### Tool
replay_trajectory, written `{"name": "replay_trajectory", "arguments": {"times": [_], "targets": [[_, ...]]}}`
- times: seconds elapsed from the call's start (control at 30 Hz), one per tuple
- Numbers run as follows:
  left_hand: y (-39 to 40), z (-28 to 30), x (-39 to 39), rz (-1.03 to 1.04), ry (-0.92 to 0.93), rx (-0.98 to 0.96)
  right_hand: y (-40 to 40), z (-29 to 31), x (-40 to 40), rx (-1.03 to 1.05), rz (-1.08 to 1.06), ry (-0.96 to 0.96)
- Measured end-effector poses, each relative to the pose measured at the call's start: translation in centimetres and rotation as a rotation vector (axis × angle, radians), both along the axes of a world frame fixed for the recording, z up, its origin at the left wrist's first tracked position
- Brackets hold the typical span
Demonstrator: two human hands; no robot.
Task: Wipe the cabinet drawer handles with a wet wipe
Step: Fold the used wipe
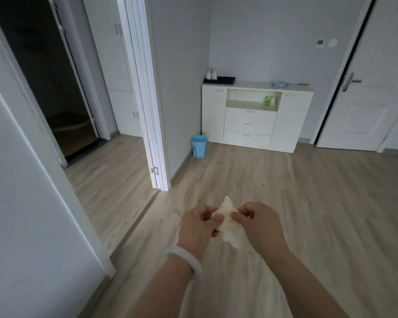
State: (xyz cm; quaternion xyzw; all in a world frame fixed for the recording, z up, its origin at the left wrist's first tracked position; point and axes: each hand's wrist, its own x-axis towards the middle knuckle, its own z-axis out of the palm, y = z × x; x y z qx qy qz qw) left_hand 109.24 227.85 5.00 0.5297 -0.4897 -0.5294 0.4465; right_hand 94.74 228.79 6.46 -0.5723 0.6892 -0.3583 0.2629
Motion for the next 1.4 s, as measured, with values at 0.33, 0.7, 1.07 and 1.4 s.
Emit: {"name": "replay_trajectory", "arguments": {"times": [0.33, 0.7, 1.07, 1.4], "targets": [[-32.0, 1.0, -5.6, -0.011, -0.232, -0.126, -30.9, 1.3, -8.0, -0.053, -0.100, -0.073], [-63.8, -1.2, -21.0, 0.008, -0.208, -0.020, -63.0, -1.1, -23.0, -0.005, -0.040, -0.178], [-90.8, -2.5, -28.5, 0.077, 0.003, 0.216, -91.6, -3.2, -25.6, 0.031, 0.170, -0.101], [-120.1, -6.0, -24.6, 0.179, 0.192, 0.232, -120.6, -5.7, -24.6, 0.308, 0.113, -0.632]]}}
